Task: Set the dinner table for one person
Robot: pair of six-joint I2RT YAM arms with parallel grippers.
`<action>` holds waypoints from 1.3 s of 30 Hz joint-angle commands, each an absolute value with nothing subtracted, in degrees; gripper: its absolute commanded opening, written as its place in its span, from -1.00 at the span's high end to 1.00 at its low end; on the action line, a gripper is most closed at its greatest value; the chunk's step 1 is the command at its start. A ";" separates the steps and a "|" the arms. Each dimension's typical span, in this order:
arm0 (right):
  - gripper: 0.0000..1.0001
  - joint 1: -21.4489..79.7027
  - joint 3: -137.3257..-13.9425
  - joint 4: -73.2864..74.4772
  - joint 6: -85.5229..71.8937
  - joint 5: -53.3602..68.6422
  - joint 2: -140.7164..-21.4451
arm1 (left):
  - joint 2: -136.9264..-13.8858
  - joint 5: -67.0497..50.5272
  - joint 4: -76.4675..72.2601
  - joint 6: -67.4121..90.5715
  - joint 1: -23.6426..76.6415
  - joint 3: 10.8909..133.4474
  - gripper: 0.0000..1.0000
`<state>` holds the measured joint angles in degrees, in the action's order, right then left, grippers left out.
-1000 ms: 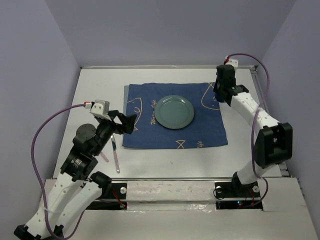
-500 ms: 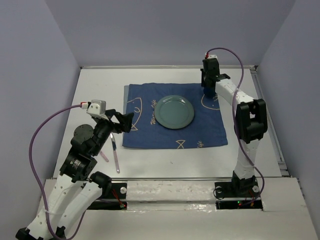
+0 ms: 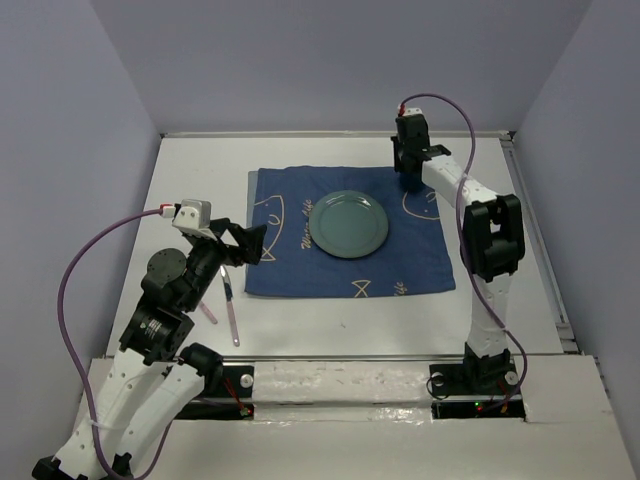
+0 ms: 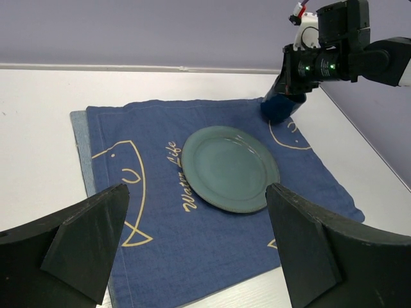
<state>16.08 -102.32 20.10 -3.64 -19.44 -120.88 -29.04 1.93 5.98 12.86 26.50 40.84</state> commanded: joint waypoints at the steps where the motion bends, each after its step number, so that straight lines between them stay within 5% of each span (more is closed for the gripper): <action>1: 1.00 16.52 -107.14 17.14 -1.14 -21.00 -122.60 | -29.00 1.14 3.87 11.78 25.84 40.43 -0.98; 7: 0.83 17.05 -107.14 17.31 -1.23 -22.41 -123.66 | -28.83 1.49 3.87 11.87 25.84 40.43 -0.98; 11: 0.20 17.05 -106.88 17.75 -1.49 -22.41 -122.79 | -28.92 1.76 3.87 11.86 25.66 40.43 -0.98; 12: -0.10 17.05 -106.96 18.01 -1.76 -22.33 -122.44 | -28.92 2.37 3.95 11.87 25.58 40.43 -0.98; 16: -0.44 18.62 -106.35 19.07 -3.51 -21.54 -117.62 | -28.56 6.05 4.30 12.48 24.79 40.25 -0.98; 28: -0.27 47.79 -81.59 6.07 -19.84 -18.80 -100.73 | -26.28 25.20 6.94 17.83 15.75 40.96 -0.98; 39: -0.06 73.99 -88.85 8.61 -27.06 -25.48 -113.54 | -16.09 45.88 7.03 22.50 13.71 39.29 -0.98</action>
